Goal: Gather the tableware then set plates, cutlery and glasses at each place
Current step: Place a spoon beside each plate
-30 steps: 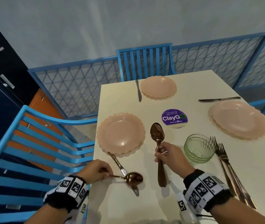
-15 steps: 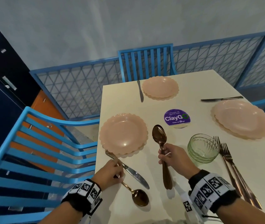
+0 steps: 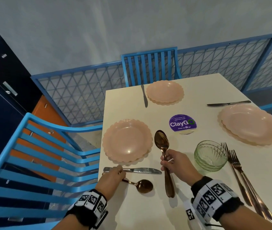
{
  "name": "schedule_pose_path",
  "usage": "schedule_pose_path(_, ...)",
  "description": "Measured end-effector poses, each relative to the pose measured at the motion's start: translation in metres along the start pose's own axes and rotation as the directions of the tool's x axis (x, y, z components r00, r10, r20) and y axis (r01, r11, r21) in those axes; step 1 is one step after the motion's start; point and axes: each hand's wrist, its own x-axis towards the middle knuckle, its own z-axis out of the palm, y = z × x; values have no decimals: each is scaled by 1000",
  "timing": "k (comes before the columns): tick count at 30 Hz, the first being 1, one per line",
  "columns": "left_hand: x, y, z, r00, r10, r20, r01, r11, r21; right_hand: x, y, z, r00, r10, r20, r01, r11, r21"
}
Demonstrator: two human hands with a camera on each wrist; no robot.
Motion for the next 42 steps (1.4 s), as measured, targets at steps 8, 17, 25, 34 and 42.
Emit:
schedule_pose_path(8, 7, -1, 11, 990, -127, -54, 124, 991, -55, 2, -1, 0, 1000, 0, 10, 0, 1000, -10)
schedule_pose_path(17, 11, 19, 5, 982, -116, -150, 131, 987, 92, 5, -3, 4, 999, 14, 33, -14, 1000, -5)
schedule_pose_path(25, 13, 34, -4, 973, -93, -210, 124, 983, 135, 8, -2, 0, 1000, 20, 24, -20, 1000, -12)
schedule_pose_path(34, 13, 44, -11, 970, -152, -189, 172, 980, 97, 7, 0, 1, 1000, 17, 22, -16, 1000, -24)
schedule_pose_path(42, 12, 47, -9, 968, -203, -147, 217, 972, 86, 6, 1, 1, 1000, -1, 13, 1, 999, -43)
